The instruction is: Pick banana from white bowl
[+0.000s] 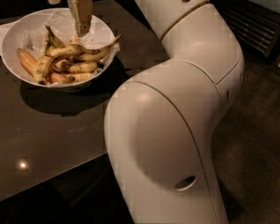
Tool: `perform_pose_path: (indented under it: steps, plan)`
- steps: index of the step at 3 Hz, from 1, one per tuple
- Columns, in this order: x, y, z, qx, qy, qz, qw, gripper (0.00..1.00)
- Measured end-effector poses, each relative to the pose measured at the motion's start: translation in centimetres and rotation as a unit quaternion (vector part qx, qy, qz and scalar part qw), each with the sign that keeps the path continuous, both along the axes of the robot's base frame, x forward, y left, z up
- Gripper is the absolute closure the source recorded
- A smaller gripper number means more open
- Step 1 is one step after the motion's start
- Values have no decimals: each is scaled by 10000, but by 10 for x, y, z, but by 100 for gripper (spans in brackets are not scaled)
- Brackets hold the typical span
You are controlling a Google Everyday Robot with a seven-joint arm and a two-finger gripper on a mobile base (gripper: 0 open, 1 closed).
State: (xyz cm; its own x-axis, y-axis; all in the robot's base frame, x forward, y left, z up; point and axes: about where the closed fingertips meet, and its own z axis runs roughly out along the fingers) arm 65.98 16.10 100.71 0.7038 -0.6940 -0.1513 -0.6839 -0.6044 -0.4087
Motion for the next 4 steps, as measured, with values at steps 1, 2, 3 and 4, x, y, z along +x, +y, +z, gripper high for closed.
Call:
perform_pose_path:
  steps: [1, 2, 3, 4]
  plan:
    - [4, 6, -12, 37, 139, 60, 9999, 42]
    - [2, 8, -22, 122, 363, 62, 9992, 42]
    - [-2, 7, -28, 207, 562, -4, 9982, 36]
    - [-6, 11, -34, 309, 767, -40, 9966, 36]
